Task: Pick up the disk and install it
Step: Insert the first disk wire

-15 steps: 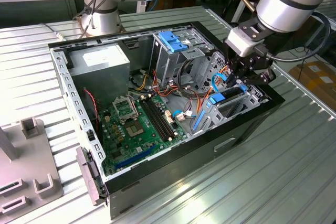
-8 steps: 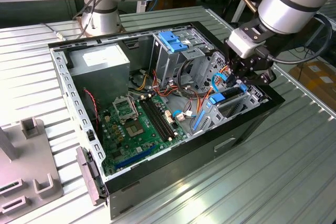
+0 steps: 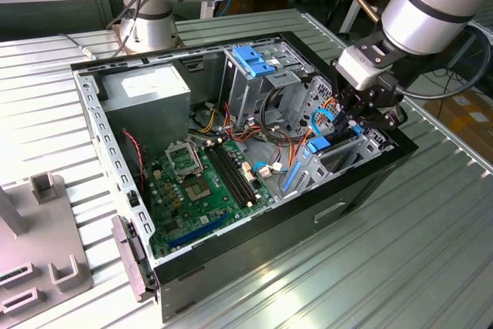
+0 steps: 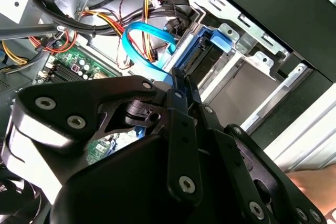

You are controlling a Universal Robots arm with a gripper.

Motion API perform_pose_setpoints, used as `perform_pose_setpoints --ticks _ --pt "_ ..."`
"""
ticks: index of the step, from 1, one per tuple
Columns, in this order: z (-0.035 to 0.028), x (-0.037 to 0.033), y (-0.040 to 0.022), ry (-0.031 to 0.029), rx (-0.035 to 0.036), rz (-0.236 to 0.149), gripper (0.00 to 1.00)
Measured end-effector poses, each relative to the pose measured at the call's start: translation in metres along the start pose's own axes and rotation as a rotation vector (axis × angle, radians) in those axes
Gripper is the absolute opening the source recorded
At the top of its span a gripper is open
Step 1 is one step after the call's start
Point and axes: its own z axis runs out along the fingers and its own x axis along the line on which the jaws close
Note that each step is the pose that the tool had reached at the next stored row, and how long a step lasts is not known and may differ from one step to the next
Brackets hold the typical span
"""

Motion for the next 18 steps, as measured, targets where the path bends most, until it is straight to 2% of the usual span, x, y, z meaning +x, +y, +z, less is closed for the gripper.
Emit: perform_pose_setpoints --ticks 6,9,12,15,18 --pt "0.0025 0.0020 0.0005 -0.0025 0.0002 0.000 0.16" --pt "0.0025 0.0020 0.0005 -0.0086 0.0007 0.001 0.16" --pt "0.0025 0.0019 0.0005 -0.0195 0.0016 0.002 0.16" --pt "0.0025 0.0027 0.0005 -0.0240 0.0019 0.003 0.16" --pt "0.0025 0.0044 0.0007 -0.0243 0.0019 0.003 0.16"
